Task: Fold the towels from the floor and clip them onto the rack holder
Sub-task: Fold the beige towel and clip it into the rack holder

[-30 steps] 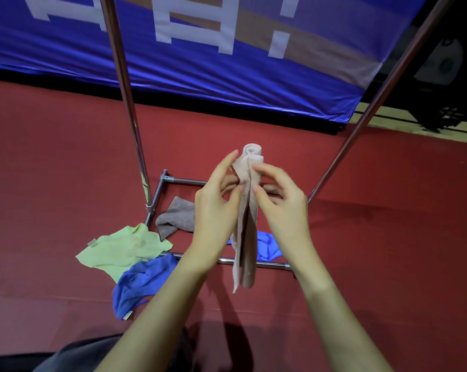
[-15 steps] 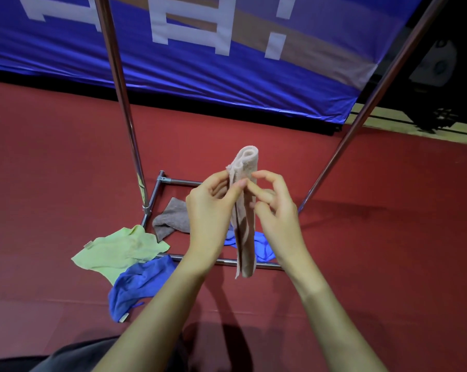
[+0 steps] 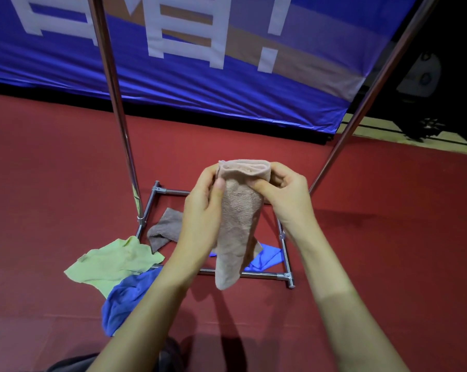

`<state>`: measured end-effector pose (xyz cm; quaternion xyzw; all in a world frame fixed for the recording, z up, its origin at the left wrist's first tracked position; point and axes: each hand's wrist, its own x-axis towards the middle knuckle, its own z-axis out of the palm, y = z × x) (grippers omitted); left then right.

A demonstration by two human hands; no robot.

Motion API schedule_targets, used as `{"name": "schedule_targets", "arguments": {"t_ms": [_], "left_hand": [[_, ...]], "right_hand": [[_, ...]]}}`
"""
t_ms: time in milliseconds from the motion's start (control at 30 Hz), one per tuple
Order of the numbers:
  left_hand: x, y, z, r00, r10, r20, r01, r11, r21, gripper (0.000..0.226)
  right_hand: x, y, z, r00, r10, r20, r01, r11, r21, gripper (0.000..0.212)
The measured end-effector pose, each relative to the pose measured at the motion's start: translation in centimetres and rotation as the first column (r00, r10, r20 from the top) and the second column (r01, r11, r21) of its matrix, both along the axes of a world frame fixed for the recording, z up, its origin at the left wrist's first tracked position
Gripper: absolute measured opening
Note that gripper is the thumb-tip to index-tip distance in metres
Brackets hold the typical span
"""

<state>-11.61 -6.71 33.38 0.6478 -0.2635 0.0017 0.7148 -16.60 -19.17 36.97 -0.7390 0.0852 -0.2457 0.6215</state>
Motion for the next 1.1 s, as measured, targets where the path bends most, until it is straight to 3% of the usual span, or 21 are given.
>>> {"name": "schedule_targets", "arguments": {"t_ms": [167,333,433,567,767,833,900,933,967,1033,1067,1100], "left_hand": [[-0.8,-0.1,1.4,0.975,-0.209,0.069,0.211,0.977,-0.016,0.033],[-0.9,-1.6,5.1,0.996,-0.077,0.042,0.079,0.995,-0.060,0.038],[-0.9,-2.6,8.4,0.999,-0.022,-0.049,0.017,0.994,-0.104,0.034],[-0.4,-3.3,12.6,0.978,-0.080,-0.192,0.029,0.966,-0.256,0.033],[0.4,-3.4,17.5,0.927,-0.150,-0.343,-0.001,0.916,-0.401,0.040],[0.8,-2.7,18.6,0.918,-0.162,-0.362,0.013,0.925,-0.380,0.045],[1.1,-1.8,19.7,0.977,-0.049,-0.209,0.001,0.975,-0.224,0.077],[1.2,-1.5,20.5,0.999,0.046,-0.016,-0.047,0.994,-0.094,0.093],[1.1,-1.4,21.3,0.962,0.123,0.245,-0.135,0.990,0.035,0.102],[0.6,-2.3,23.3,0.677,0.145,0.721,-0.389,0.903,0.184,0.093],[0.5,-3.4,24.4,0.529,0.066,0.846,-0.491,0.837,0.242,0.084],[0.1,-4.4,25.6,0.463,-0.052,0.885,-0.542,0.773,0.330,0.074]], "right_hand": [[0.0,0.0,3.1,0.999,-0.013,0.037,0.014,0.999,-0.042,0.017],[-0.9,-0.7,5.4,0.995,0.000,0.099,-0.009,0.996,0.086,0.029],[-2.5,-1.7,5.6,1.000,0.010,0.009,-0.011,0.994,0.108,0.029],[-4.5,-3.0,6.6,0.990,0.062,-0.127,-0.065,0.998,-0.022,0.020],[-4.6,-4.8,12.9,0.990,0.061,-0.124,-0.093,0.958,-0.271,0.023],[-4.2,-5.7,15.2,0.993,0.020,-0.112,-0.062,0.920,-0.387,0.023],[-3.8,-6.6,17.4,0.994,-0.051,-0.098,-0.004,0.869,-0.496,0.020],[-3.7,-7.0,18.6,0.991,-0.093,-0.094,0.027,0.840,-0.542,0.018],[-3.6,-7.3,19.7,0.988,-0.127,-0.092,0.051,0.811,-0.583,0.018],[-3.3,-7.7,21.7,0.984,-0.160,-0.081,0.072,0.765,-0.640,0.017],[-3.1,-7.9,22.5,0.984,-0.167,-0.066,0.082,0.746,-0.661,0.016],[-2.9,-8.1,23.1,0.983,-0.178,-0.048,0.098,0.727,-0.680,0.016]]}}
